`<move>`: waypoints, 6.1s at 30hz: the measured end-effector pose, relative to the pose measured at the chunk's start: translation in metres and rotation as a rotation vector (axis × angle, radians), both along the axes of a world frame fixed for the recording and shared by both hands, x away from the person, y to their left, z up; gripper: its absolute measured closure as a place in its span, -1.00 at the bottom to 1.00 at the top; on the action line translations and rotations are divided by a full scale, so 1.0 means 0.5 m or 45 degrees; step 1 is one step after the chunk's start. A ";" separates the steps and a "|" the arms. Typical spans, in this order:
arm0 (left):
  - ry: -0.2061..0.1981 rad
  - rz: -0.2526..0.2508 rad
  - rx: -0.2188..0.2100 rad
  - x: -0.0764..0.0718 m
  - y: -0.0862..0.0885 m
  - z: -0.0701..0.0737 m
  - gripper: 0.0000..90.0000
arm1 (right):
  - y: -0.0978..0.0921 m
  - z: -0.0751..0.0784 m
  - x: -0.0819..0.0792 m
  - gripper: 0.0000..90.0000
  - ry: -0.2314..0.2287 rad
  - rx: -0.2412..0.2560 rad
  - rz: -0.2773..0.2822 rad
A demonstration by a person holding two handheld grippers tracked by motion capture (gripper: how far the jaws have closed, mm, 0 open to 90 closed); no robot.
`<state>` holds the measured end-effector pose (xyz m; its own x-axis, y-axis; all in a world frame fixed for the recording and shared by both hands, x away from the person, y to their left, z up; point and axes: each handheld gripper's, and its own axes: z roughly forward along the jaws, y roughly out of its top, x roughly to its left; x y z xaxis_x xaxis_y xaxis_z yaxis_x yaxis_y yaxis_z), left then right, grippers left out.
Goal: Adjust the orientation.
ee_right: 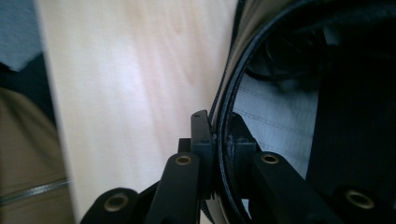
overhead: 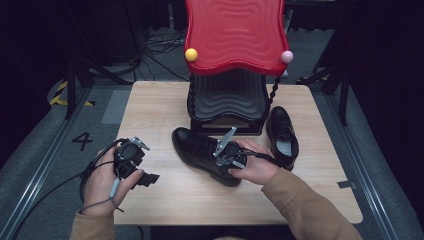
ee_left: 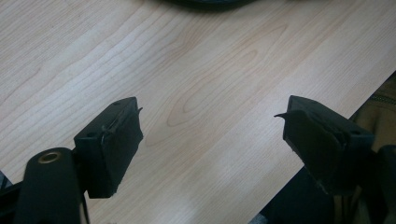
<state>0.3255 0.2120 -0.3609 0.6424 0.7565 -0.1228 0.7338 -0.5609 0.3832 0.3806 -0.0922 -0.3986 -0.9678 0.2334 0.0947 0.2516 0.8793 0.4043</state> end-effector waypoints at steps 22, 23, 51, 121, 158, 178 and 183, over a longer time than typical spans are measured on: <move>0.006 -0.046 0.017 0.016 -0.024 0.004 -0.55 | -0.092 0.036 -0.115 0.82 -0.052 0.016 -0.428; 0.008 -0.044 0.019 0.016 -0.024 0.004 -0.55 | -0.091 0.031 -0.115 0.82 -0.047 0.012 -0.455; 0.007 -0.055 0.006 0.032 -0.031 0.002 -0.57 | -0.075 -0.006 -0.147 0.49 0.086 0.089 -0.438; -0.012 -0.028 -0.004 0.011 -0.006 -0.009 -0.58 | -0.354 -0.050 0.052 0.72 -0.033 0.195 -0.826; -0.009 -0.116 -0.010 0.072 -0.057 -0.001 -0.58 | -0.332 0.104 -0.128 0.67 -0.052 0.154 -0.350; 0.001 -0.111 0.003 0.068 -0.057 -0.003 -0.58 | -0.272 0.009 -0.092 0.64 -0.115 0.110 -0.074; 0.005 -0.112 0.004 0.066 -0.058 -0.003 -0.58 | -0.265 -0.001 -0.088 0.65 -0.114 0.102 -0.102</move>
<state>0.3587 0.1830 -0.3626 0.7058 0.6976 -0.1234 0.6833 -0.6243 0.3787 0.3364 -0.2249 -0.3989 -0.9518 0.3051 0.0304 0.2793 0.8219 0.4965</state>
